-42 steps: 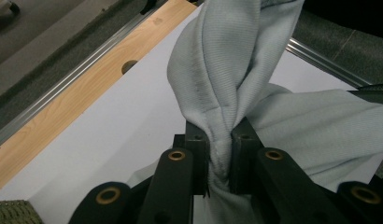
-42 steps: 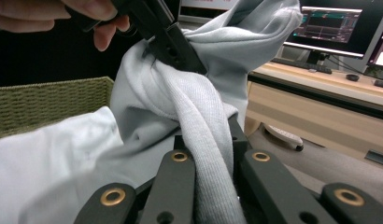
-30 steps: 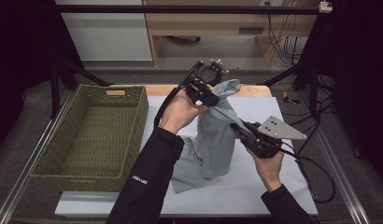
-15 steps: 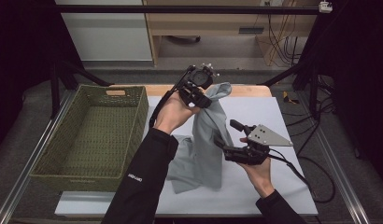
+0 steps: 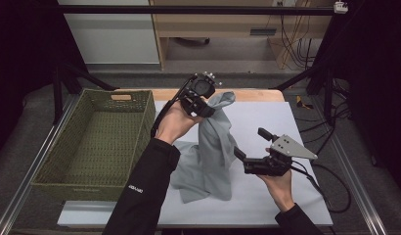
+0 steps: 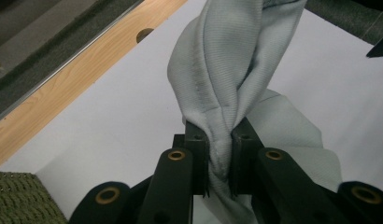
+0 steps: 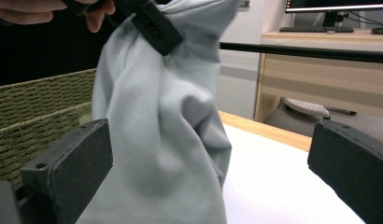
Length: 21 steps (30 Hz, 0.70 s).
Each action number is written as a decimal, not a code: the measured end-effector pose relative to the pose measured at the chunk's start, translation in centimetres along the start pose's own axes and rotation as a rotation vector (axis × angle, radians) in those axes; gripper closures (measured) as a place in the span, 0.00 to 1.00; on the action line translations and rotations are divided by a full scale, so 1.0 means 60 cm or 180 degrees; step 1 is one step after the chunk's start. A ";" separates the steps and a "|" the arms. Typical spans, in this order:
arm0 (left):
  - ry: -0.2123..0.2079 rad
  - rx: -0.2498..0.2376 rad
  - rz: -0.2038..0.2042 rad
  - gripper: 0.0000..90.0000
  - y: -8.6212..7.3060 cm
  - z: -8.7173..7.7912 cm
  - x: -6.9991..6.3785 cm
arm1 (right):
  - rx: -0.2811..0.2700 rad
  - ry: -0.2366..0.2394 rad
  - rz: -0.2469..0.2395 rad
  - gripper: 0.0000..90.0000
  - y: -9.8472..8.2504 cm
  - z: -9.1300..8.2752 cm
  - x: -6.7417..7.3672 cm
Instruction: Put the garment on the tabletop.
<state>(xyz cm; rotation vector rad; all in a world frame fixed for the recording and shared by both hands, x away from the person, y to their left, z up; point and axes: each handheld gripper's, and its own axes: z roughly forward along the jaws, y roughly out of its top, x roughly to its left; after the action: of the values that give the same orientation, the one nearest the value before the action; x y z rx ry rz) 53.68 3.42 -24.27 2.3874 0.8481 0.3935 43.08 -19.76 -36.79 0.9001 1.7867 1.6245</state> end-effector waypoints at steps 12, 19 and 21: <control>-0.0022 0.0040 0.0136 0.88 -0.034 0.039 -0.016 | 0.0034 -0.0105 -0.0023 0.00 -0.037 -0.030 -0.035; -0.0130 0.0017 0.0157 0.88 -0.057 0.068 -0.025 | 0.0041 -0.0157 0.0042 0.00 -0.056 -0.047 -0.047; -0.0183 0.0029 0.0134 0.87 -0.068 0.081 -0.024 | 0.0027 -0.0154 0.0013 0.00 -0.064 -0.050 -0.053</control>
<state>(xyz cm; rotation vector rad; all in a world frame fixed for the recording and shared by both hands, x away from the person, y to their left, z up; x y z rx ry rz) 52.80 3.06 -30.71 2.4163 0.7764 0.3365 42.29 -24.26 -40.38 0.9395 1.7614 1.5854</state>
